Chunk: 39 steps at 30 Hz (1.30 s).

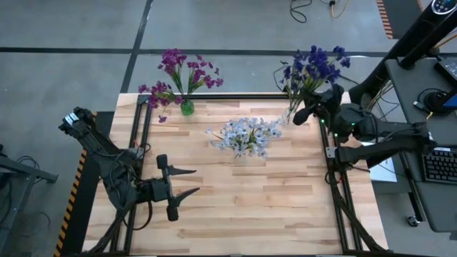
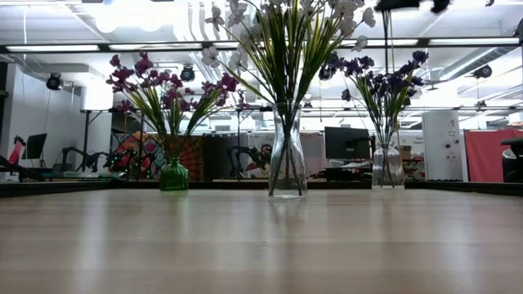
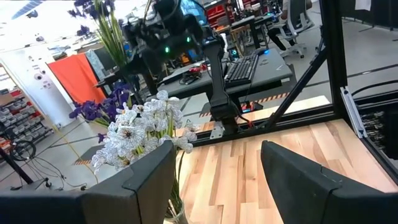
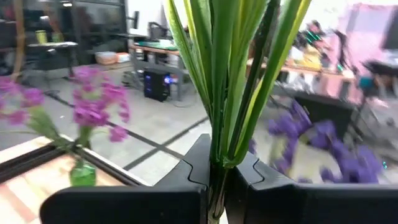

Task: Sort flowers into vase by color
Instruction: Put the blue flowers into the top transparent flower vase

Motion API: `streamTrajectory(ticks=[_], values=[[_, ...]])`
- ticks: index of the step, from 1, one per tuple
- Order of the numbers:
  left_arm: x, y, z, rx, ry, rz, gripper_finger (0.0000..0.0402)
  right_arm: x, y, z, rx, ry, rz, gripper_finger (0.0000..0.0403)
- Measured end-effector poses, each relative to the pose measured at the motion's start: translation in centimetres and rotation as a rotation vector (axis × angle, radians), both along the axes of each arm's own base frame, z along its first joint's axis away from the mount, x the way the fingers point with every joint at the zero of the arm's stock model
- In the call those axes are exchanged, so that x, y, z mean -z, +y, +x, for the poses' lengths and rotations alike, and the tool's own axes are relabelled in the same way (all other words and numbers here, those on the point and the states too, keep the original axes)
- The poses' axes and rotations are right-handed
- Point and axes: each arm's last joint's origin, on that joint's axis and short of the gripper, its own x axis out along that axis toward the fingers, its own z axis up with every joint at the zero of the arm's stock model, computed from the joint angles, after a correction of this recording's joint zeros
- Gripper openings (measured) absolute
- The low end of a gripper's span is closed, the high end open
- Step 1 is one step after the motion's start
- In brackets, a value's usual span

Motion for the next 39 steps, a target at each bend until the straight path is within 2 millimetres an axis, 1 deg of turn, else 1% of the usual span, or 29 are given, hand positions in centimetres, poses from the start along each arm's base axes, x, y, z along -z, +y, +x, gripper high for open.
streamTrajectory(ticks=[5, 8, 10, 14, 16, 34, 39], values=[[0.0, 0.0, 0.0, 0.000, 0.001, 0.001, 0.0221, 3.5, -1.2, -0.9, 0.088, -0.019, 0.053, 0.0013], [0.1, 0.0, 0.0, -0.002, 0.003, 0.004, 0.0221, 5.5, -1.7, -1.1, 0.122, -0.035, 0.069, 0.0013], [0.1, 0.0, 0.0, -0.001, 0.004, 0.007, 0.0221, 6.5, -2.0, -0.9, 0.134, -0.054, 0.057, 0.0013], [0.1, 0.0, 0.0, -0.001, 0.005, 0.008, 0.0221, 7.8, -2.4, -0.4, 0.153, -0.072, 0.007, 0.0013], [0.1, 0.0, 0.0, -0.002, 0.005, 0.008, 0.0221, 8.2, -2.6, -0.3, 0.168, -0.061, -0.006, 0.0013], [0.1, 0.0, 0.0, -0.002, 0.007, 0.011, 0.0221, 9.7, -5.0, 0.8, 0.285, 0.030, 0.007, 0.0013], [0.1, 0.0, 0.0, -0.002, 0.007, 0.011, 0.0221, 10.0, -5.5, 1.2, 0.309, 0.026, 0.012, 0.0013]])
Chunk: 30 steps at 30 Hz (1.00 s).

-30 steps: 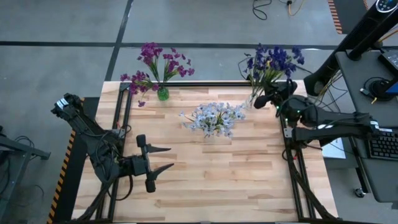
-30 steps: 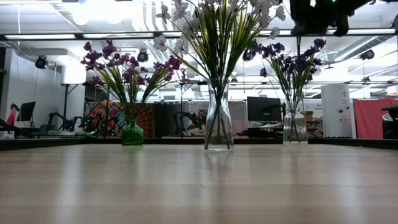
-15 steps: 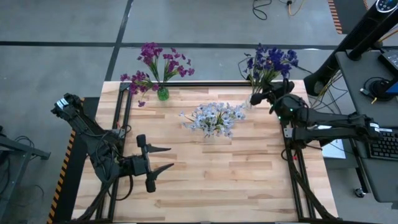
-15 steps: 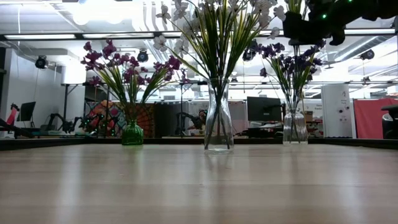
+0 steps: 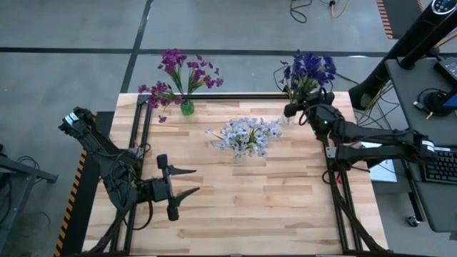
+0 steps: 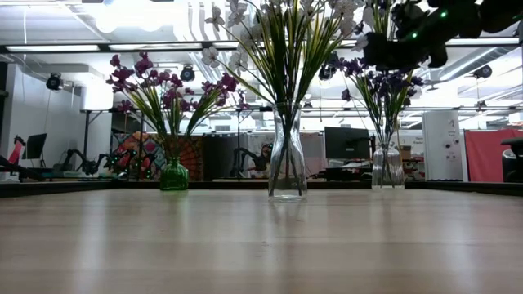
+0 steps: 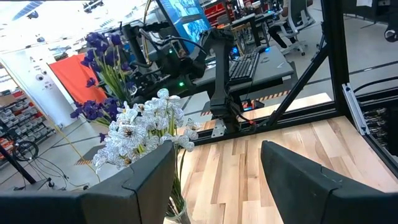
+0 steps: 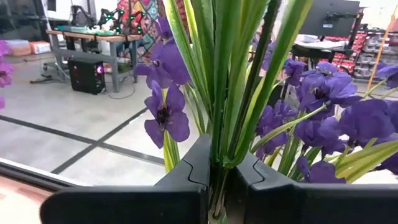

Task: Sort flowers into vase by color
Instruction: Put the blue flowers into the top transparent flower vase

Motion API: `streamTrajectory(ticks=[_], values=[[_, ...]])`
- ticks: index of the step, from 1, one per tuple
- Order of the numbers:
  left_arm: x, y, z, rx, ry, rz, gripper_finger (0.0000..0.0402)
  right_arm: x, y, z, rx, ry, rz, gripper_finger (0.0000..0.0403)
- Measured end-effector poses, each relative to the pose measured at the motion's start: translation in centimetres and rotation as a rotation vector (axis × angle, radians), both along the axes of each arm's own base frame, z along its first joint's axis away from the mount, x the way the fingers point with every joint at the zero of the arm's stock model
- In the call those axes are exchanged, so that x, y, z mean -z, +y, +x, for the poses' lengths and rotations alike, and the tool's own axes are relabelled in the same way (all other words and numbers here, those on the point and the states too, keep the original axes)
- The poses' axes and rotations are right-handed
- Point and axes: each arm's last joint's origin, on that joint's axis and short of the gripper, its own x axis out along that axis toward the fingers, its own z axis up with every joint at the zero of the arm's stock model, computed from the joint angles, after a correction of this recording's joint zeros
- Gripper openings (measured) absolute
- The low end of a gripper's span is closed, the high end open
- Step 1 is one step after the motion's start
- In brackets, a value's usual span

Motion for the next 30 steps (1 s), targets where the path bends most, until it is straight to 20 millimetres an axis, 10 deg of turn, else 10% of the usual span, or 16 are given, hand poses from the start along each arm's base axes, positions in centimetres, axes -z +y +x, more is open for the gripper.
streamTrajectory(ticks=[30], values=[[0.1, 0.0, 0.0, 0.000, 0.005, 0.005, 0.0221, 1.8, -1.1, -0.3, 0.009, -0.033, -0.016, 0.0013]])
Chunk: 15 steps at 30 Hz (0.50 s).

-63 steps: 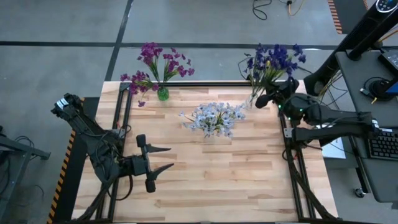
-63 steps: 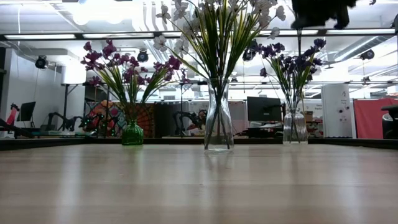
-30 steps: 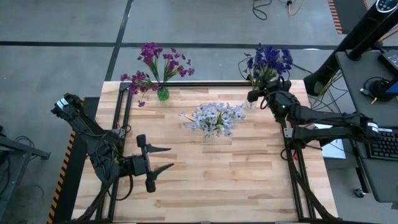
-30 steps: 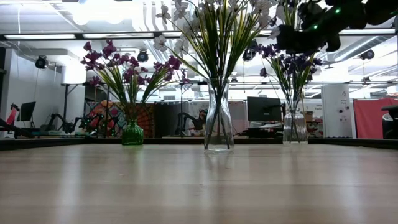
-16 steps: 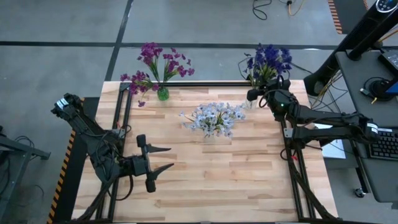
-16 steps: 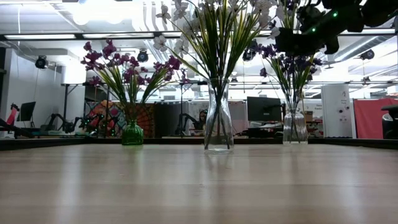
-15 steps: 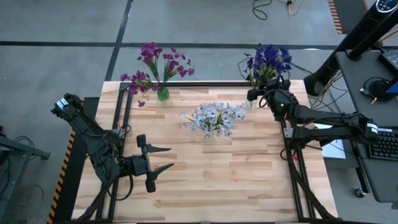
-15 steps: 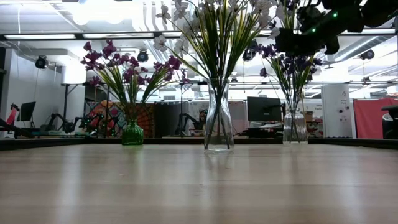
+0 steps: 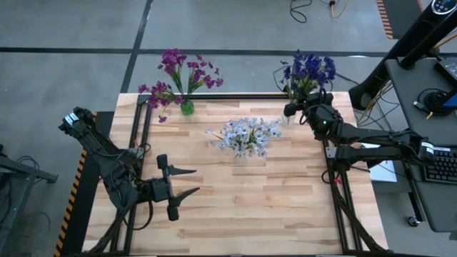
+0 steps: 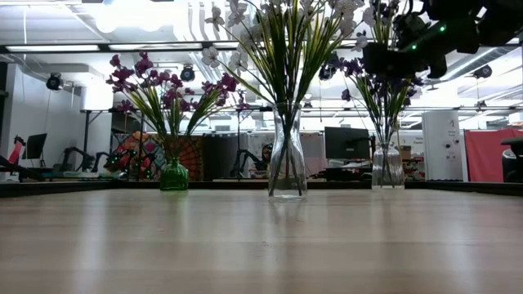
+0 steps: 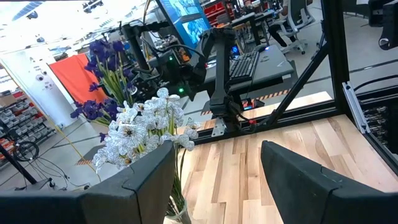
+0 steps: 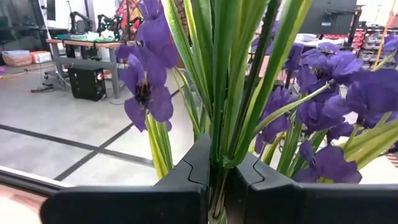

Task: Sort flowers into vase by color
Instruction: Put the blue flowers into the top transparent flower vase

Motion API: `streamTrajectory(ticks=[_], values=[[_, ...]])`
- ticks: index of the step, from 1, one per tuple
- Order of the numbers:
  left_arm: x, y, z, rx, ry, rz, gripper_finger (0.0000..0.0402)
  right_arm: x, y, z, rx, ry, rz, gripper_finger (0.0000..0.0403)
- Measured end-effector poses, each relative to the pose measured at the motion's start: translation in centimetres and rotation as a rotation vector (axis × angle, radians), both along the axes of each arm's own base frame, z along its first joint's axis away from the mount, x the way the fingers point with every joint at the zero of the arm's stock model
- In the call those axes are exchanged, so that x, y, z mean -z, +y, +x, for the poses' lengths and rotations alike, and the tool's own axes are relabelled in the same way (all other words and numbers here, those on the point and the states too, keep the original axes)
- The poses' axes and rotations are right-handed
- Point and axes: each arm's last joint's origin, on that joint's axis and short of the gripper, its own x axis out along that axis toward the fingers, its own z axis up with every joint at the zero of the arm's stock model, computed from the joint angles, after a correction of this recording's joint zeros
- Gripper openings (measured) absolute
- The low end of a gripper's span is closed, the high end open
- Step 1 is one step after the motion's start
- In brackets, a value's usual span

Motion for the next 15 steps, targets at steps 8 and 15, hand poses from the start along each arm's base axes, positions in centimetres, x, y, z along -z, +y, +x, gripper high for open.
streamTrajectory(ticks=[8, 15], values=[[0.00, 0.00, 0.00, 0.000, 0.000, 0.000, 0.0221, 0.73, 0.01, -0.12, 0.003, 0.017, 0.009, 0.0013], [0.00, 0.00, 0.00, 0.000, 0.000, 0.000, 0.0221, 0.81, 0.04, -0.19, 0.005, -0.010, -0.004, 0.0013]])
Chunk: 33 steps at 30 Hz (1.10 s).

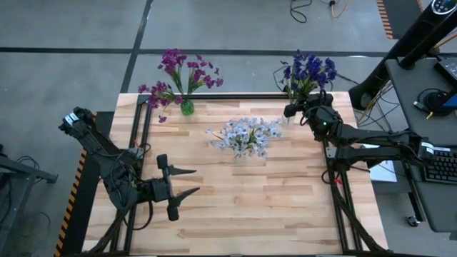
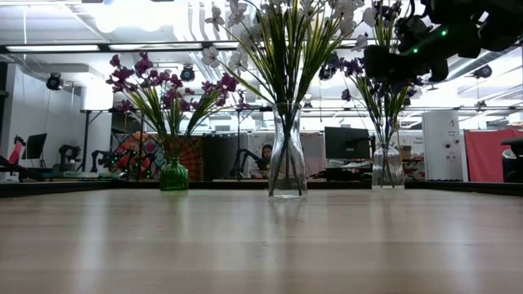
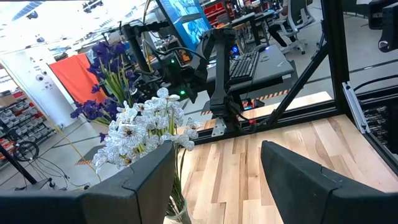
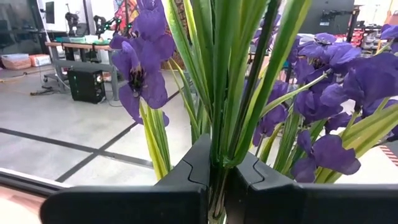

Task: Sort flowers into vase by color
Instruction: Put the blue flowers into the top transparent flower vase

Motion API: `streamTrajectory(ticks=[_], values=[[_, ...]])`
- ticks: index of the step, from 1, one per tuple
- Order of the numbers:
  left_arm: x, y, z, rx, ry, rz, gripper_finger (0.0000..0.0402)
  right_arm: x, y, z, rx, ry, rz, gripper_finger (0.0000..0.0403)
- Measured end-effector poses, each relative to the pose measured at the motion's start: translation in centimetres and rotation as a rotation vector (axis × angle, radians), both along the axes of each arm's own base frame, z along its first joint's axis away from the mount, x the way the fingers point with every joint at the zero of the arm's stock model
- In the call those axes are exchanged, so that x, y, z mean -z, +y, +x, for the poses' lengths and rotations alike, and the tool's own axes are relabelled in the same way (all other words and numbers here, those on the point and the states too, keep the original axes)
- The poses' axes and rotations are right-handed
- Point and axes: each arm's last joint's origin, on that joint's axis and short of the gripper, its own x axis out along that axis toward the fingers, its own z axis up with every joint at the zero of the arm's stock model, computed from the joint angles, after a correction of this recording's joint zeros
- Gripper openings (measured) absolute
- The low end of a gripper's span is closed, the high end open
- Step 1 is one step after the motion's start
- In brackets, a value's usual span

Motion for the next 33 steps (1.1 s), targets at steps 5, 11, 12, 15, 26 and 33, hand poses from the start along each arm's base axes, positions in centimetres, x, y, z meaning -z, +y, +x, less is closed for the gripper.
streamTrajectory(ticks=[5, 11, 12, 15, 26, 33], values=[[0.00, 0.00, 0.00, 0.000, 0.000, 0.000, 0.0221, -0.08, -0.04, -0.02, 0.002, -0.001, -0.006, 0.0013], [0.00, 0.00, 0.00, 0.000, 0.000, 0.000, 0.0221, 0.05, -0.17, -0.13, 0.011, -0.001, -0.005, 0.0013], [0.00, 0.00, 0.00, 0.000, 0.000, 0.000, 0.0221, 0.06, -0.17, -0.13, 0.011, -0.002, -0.005, 0.0013], [0.00, 0.00, 0.00, 0.000, 0.000, 0.000, 0.0221, 0.06, -0.17, -0.13, 0.011, -0.002, -0.005, 0.0013], [0.00, 0.00, 0.00, 0.000, 0.000, 0.000, 0.0221, -0.24, -0.37, -0.26, 0.024, -0.027, -0.021, 0.0013], [0.00, 0.00, 0.00, 0.000, 0.000, 0.000, 0.0221, -0.04, -0.59, -0.15, 0.032, -0.020, -0.016, 0.0013]])
